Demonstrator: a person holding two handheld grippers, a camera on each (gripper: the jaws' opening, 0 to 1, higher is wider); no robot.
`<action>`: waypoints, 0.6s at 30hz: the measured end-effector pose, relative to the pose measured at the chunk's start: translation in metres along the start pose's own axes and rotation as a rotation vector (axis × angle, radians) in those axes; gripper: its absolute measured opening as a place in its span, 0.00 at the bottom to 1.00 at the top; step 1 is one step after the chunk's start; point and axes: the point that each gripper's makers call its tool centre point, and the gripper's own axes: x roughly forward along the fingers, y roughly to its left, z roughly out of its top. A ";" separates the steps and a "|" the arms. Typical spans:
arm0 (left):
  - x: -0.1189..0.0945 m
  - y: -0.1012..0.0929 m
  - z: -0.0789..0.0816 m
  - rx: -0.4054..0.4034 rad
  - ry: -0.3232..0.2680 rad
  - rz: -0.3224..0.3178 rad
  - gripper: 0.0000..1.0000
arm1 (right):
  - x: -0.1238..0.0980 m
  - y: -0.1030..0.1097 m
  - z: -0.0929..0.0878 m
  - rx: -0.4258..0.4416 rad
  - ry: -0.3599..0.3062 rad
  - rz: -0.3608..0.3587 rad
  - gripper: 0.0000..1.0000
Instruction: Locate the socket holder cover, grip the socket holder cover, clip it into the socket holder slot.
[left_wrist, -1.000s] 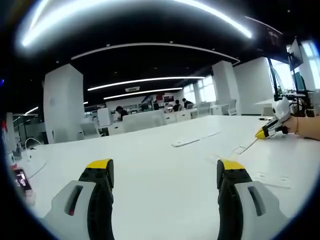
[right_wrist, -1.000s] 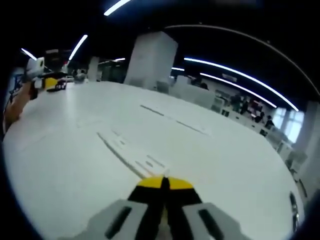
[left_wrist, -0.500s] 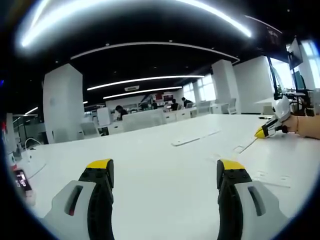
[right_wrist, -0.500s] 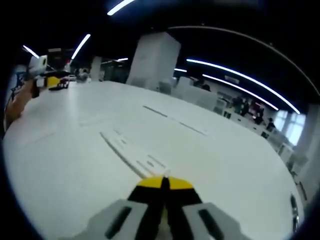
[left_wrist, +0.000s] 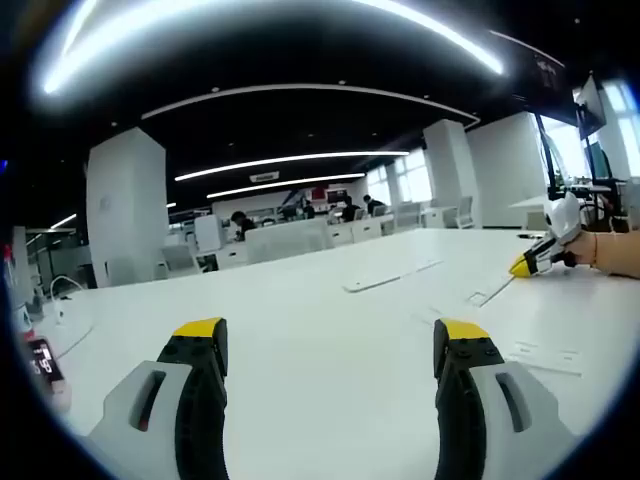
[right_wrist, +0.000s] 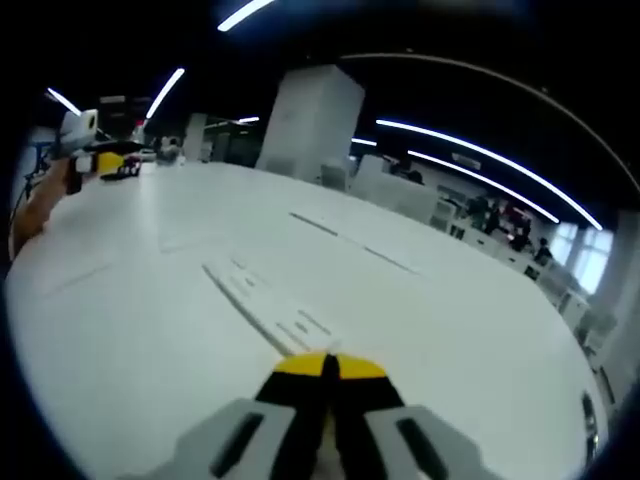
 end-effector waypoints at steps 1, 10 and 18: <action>0.001 0.001 0.000 0.000 0.000 0.000 0.83 | 0.001 0.000 0.001 -0.004 0.002 0.002 0.05; 0.005 0.007 0.000 0.001 -0.004 0.002 0.83 | -0.007 -0.005 0.003 0.065 0.027 0.058 0.04; 0.006 0.012 0.001 0.002 -0.014 0.012 0.83 | -0.004 0.006 -0.004 0.086 0.067 0.133 0.05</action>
